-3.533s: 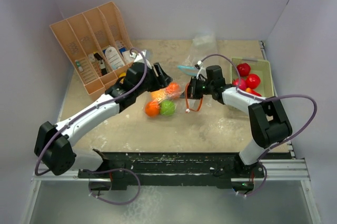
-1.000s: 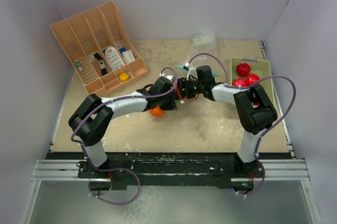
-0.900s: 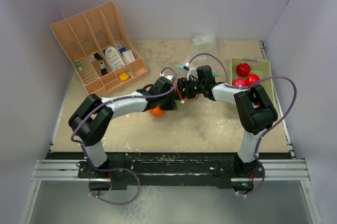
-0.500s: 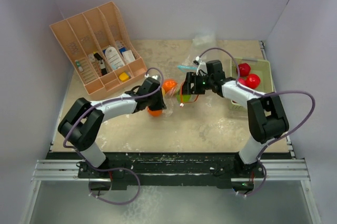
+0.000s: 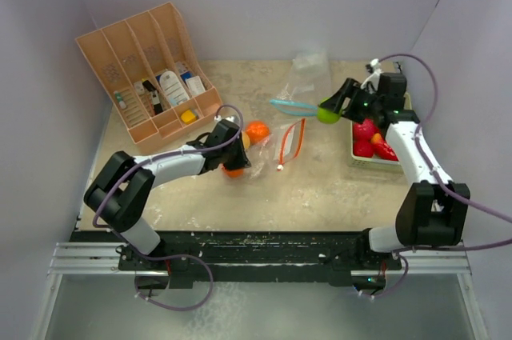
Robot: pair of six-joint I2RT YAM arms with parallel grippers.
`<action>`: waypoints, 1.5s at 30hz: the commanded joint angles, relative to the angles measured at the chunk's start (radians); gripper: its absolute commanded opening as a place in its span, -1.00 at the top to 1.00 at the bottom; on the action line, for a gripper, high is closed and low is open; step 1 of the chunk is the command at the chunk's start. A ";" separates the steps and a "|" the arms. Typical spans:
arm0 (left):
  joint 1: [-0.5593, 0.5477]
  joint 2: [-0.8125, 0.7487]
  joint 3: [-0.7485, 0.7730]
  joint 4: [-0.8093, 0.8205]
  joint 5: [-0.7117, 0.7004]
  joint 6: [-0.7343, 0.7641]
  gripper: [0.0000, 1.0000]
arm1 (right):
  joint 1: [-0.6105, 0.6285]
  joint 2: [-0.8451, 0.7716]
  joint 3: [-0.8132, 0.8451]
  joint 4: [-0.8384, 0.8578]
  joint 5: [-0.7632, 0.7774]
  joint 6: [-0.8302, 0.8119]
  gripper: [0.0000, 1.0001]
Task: Open the zip-top bag and remove the fake food
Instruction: Place the fake fruit in the bin.
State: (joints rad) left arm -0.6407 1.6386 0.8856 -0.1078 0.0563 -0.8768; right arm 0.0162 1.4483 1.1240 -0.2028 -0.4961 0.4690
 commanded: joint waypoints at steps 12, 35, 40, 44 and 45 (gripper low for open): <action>0.008 -0.136 0.091 0.003 0.045 0.040 1.00 | -0.236 0.196 0.284 -0.115 0.247 0.020 -0.10; 0.173 -0.358 -0.052 -0.115 0.098 0.120 0.54 | -0.252 0.176 0.343 -0.103 0.385 -0.135 -0.82; 0.220 -0.353 -0.097 -0.086 0.112 0.109 0.53 | -0.165 0.045 0.238 -0.062 0.275 -0.124 -0.35; 0.230 -0.324 -0.118 -0.071 0.111 0.099 0.41 | -0.019 -0.002 0.155 -0.100 0.205 -0.136 0.08; 0.230 -0.312 -0.121 -0.064 0.114 0.099 0.34 | 0.013 -0.015 0.121 -0.098 0.195 -0.128 0.29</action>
State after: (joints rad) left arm -0.4187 1.3140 0.7780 -0.2379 0.1486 -0.7673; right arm -0.0978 1.4746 1.3273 -0.2989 -0.1967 0.3470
